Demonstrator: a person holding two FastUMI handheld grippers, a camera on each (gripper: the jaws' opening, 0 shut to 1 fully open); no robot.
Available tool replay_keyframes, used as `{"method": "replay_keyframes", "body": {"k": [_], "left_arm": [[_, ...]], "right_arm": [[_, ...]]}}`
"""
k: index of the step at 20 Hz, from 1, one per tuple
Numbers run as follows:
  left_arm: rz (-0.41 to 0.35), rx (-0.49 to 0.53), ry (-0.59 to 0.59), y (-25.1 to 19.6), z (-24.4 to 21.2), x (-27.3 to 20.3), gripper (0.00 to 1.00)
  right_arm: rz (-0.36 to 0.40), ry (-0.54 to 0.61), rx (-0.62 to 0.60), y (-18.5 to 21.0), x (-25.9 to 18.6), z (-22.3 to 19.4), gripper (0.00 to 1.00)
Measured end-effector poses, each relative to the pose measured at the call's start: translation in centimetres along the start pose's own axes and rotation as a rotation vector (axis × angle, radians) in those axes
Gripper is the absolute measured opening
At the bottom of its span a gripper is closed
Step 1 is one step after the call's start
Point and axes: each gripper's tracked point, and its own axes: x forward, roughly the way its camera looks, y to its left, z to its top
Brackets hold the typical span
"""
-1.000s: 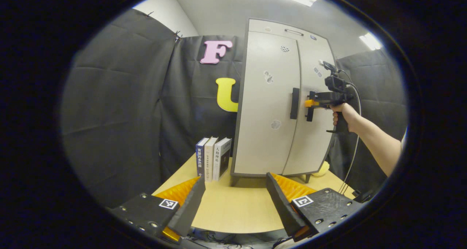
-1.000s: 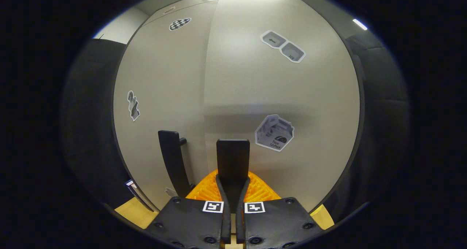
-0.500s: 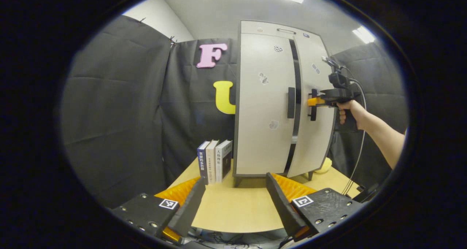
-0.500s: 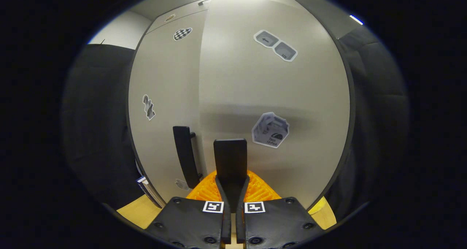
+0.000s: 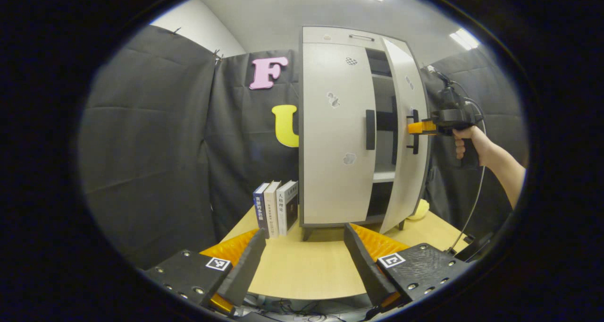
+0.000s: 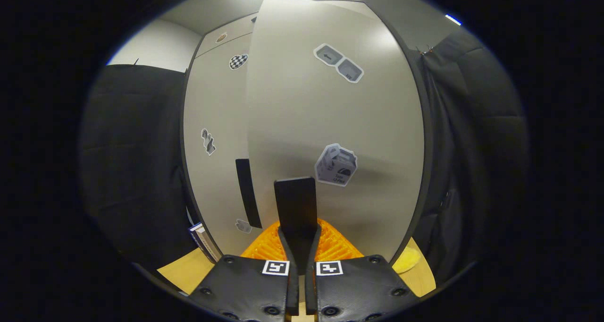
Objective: Open the right door of the double-door shoe cabinet with the right hand, and open the left door with the left hand.
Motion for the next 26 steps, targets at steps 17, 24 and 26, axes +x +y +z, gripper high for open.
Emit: {"method": "replay_keyframes", "body": {"k": [17, 24, 26], "left_arm": [[0.128, -0.061, -0.004, -4.8, 2.3, -2.2, 1.00], [0.156, -0.028, 0.006, -12.6, 2.8, -4.3, 1.00], [0.167, -0.004, 0.001, -14.6, 2.9, -5.1, 1.00]], "right_arm": [[0.136, 0.080, -0.021, -3.2, -5.3, -0.5, 0.07], [0.230, 0.082, 0.020, -7.6, -7.8, -0.7, 0.05], [0.251, 0.076, 0.022, -8.5, -7.7, -0.4, 0.06]]}}
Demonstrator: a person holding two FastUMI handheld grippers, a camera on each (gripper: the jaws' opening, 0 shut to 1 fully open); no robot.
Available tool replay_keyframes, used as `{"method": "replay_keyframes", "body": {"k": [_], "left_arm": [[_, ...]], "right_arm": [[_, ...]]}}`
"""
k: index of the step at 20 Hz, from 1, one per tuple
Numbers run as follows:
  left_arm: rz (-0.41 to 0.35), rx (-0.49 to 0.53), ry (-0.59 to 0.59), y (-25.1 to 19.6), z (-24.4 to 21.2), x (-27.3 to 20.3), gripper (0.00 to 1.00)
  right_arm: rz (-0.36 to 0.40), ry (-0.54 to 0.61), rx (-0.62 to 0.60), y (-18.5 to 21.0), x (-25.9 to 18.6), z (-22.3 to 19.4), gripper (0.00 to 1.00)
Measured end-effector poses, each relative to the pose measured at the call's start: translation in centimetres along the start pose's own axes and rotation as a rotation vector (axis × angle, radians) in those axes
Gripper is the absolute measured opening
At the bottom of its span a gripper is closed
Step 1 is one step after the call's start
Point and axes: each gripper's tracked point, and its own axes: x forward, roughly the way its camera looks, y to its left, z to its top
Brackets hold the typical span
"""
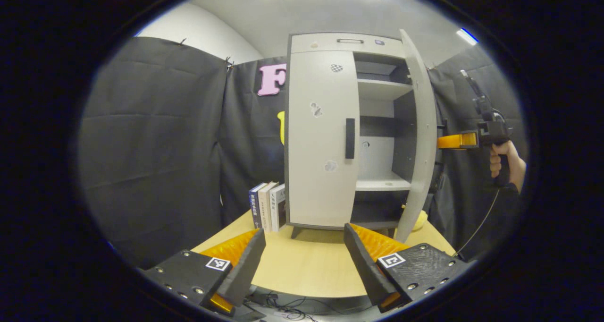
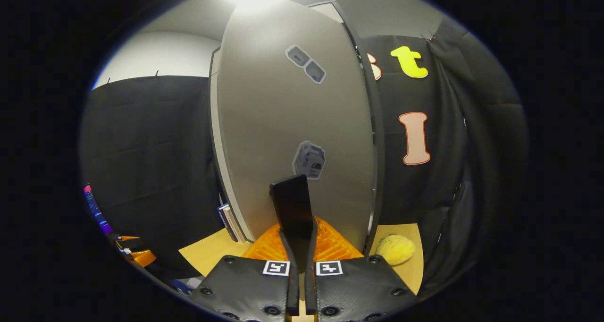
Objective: Open the right door of the double-door shoe cabinet with the right hand, and open the left door with the left hand.
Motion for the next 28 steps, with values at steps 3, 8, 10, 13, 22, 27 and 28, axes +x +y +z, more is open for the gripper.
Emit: {"method": "replay_keyframes", "body": {"k": [3, 8, 10, 13, 22, 27, 28], "left_arm": [[-0.023, -0.057, 0.023, -3.5, -1.1, -1.1, 1.00], [-0.027, -0.108, 0.041, -6.3, -2.5, -2.5, 1.00], [-0.019, -0.093, 0.042, -6.6, -3.0, -2.6, 1.00], [0.001, -0.110, 0.047, -6.5, -3.4, -3.0, 1.00], [0.018, -0.153, 0.034, -5.8, -2.6, -0.4, 0.97], [0.002, -0.137, 0.039, -4.8, -1.5, 2.3, 0.94], [-0.006, -0.137, 0.044, -4.6, -1.3, 3.0, 0.94]], "right_arm": [[0.056, 0.016, 0.001, -1.0, -0.7, 0.0, 0.05], [0.097, -0.004, -0.026, -2.1, -1.9, -0.1, 0.06], [0.102, -0.022, -0.009, -2.9, -2.2, 0.0, 0.06], [0.105, -0.029, -0.003, -3.9, -2.7, 0.0, 0.06], [0.027, -0.035, 0.011, -7.8, -3.7, 0.1, 0.03], [-0.048, -0.055, 0.021, -8.1, -3.9, 0.2, 0.05], [-0.063, -0.054, 0.033, -8.2, -3.9, 0.0, 0.03]]}}
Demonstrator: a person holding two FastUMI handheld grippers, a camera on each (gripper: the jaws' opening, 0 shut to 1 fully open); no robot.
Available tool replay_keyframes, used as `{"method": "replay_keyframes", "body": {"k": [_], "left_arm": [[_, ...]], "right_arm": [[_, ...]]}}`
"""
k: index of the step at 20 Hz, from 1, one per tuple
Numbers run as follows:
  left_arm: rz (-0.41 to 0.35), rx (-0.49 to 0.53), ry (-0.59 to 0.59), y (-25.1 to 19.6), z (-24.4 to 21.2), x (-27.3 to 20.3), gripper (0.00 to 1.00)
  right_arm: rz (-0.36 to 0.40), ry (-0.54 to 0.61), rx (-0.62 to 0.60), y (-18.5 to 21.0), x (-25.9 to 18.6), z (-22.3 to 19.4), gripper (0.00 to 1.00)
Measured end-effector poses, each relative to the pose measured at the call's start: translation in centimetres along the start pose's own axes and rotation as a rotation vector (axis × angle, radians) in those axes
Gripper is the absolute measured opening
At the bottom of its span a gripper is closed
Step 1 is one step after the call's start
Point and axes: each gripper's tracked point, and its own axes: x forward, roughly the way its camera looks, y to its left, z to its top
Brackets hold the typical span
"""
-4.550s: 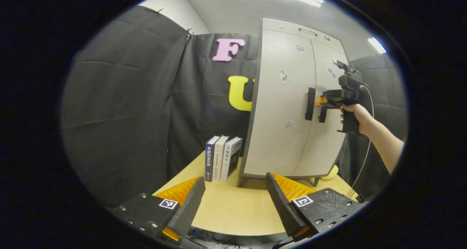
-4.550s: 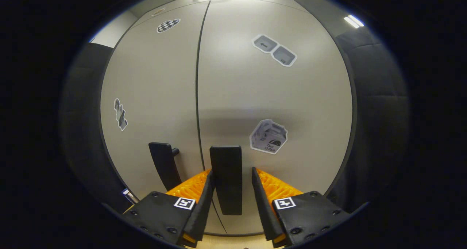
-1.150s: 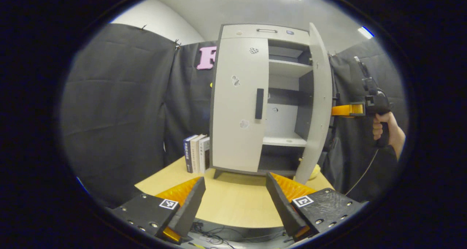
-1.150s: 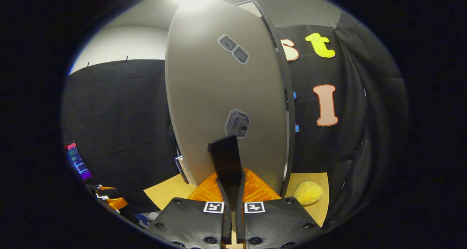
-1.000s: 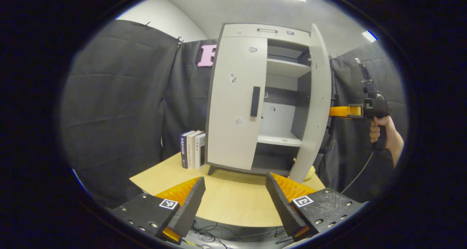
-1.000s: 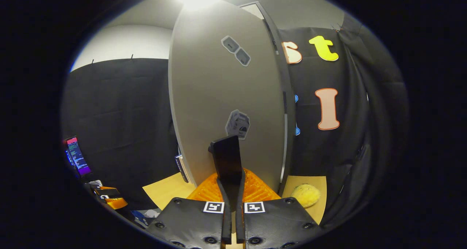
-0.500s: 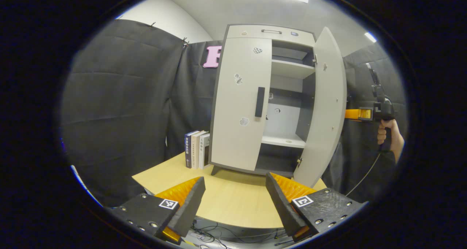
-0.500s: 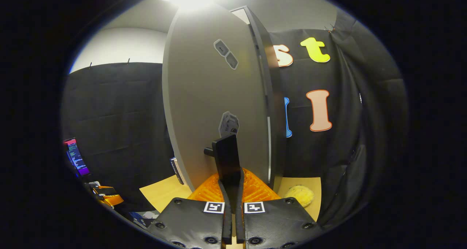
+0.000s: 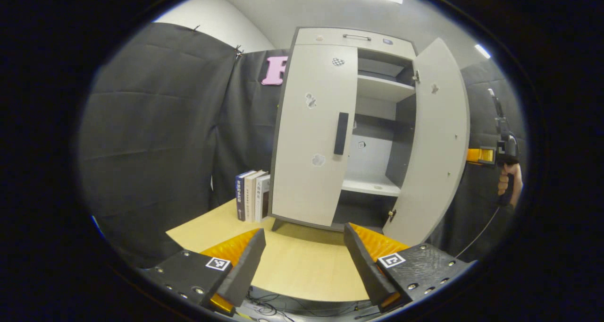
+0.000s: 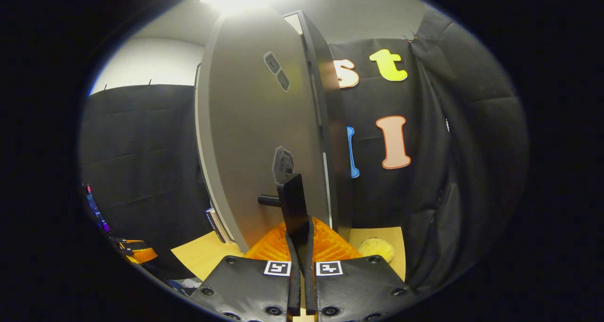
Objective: Open the right door of the double-door shoe cabinet with the right hand, and open the left door with the left hand.
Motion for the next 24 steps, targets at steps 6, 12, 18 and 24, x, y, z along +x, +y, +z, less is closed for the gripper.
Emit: {"method": "replay_keyframes", "body": {"k": [6, 12, 18, 24], "left_arm": [[-0.090, 0.040, 0.026, 1.9, 1.3, 4.8, 1.00], [-0.191, 0.033, 0.013, 5.9, 2.8, 9.2, 1.00], [-0.313, 0.067, -0.004, 7.1, 3.9, 14.0, 1.00], [-0.416, 0.050, -0.086, 2.7, 8.2, 18.8, 1.00]], "right_arm": [[-0.107, -0.010, 0.031, -0.5, -0.1, 0.1, 0.03], [-0.278, -0.014, 0.075, -0.3, -1.5, -0.4, 0.05], [-0.423, 0.025, 0.072, 1.1, -5.7, -1.7, 0.00], [-0.583, -0.001, -0.002, -0.8, -11.3, -0.7, 0.02]]}}
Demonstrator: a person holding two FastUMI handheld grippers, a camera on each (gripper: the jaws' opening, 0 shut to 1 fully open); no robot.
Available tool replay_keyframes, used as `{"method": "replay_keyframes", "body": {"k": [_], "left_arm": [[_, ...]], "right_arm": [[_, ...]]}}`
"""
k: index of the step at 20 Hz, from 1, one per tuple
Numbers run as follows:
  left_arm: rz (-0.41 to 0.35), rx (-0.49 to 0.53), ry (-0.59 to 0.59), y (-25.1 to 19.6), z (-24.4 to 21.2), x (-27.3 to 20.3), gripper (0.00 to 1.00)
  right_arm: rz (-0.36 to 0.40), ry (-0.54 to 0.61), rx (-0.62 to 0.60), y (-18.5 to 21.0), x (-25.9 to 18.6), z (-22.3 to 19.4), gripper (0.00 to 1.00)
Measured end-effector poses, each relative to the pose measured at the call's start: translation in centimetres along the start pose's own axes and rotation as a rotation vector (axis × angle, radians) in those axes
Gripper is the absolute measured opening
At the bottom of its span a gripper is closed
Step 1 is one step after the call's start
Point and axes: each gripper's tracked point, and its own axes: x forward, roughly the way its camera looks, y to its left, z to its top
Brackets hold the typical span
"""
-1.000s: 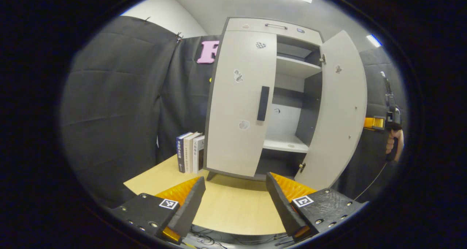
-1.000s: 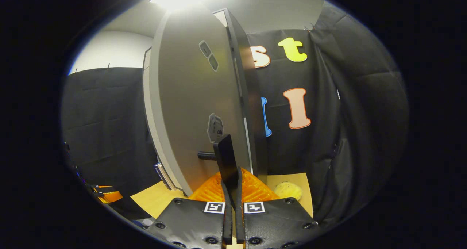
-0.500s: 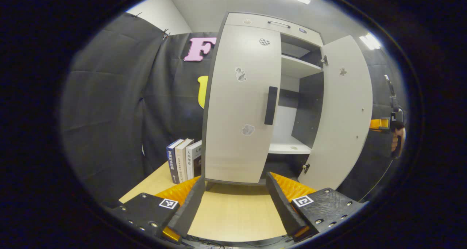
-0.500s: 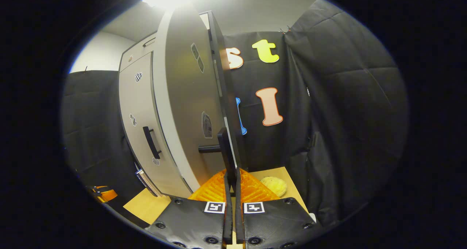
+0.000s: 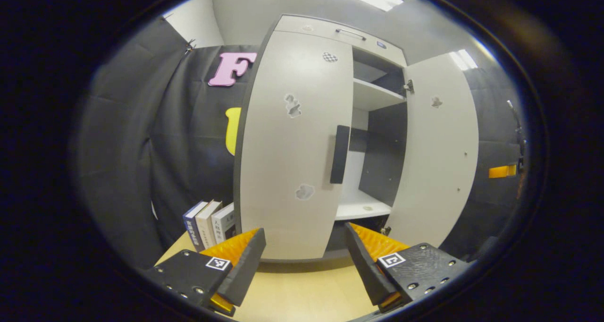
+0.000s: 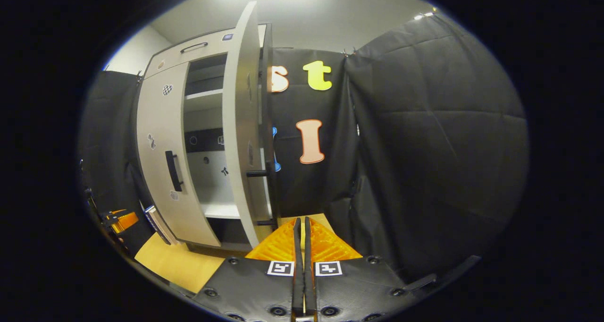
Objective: Open the right door of the double-door shoe cabinet with the right hand, and open the left door with the left hand.
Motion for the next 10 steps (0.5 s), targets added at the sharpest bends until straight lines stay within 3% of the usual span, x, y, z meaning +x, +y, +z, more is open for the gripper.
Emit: {"method": "replay_keyframes", "body": {"k": [2, 3, 4, 7, 9, 10], "left_arm": [[-0.022, -0.004, -0.036, -1.4, 1.9, 2.3, 0.97], [-0.025, -0.003, -0.050, -2.0, 2.8, 3.5, 0.93], [-0.020, 0.003, -0.066, -2.6, 3.7, 4.6, 0.95], [0.019, 0.020, -0.105, -3.8, 6.4, 7.9, 1.00], [0.049, 0.029, -0.118, -4.8, 7.5, 10.1, 0.97], [0.064, 0.032, -0.120, -5.3, 8.0, 11.3, 0.97]], "right_arm": [[-0.048, -0.025, 0.031, -1.9, 0.2, 0.3, 0.06], [-0.071, -0.038, 0.046, -2.9, 0.5, 0.5, 0.00], [-0.086, -0.047, 0.059, -3.9, 0.9, 0.5, 0.06], [-0.091, -0.077, 0.089, -6.6, 3.3, 1.0, 0.00], [-0.080, -0.078, 0.116, -8.5, 6.3, 0.9, 0.13], [-0.077, -0.075, 0.128, -9.5, 7.4, 0.8, 0.37]]}}
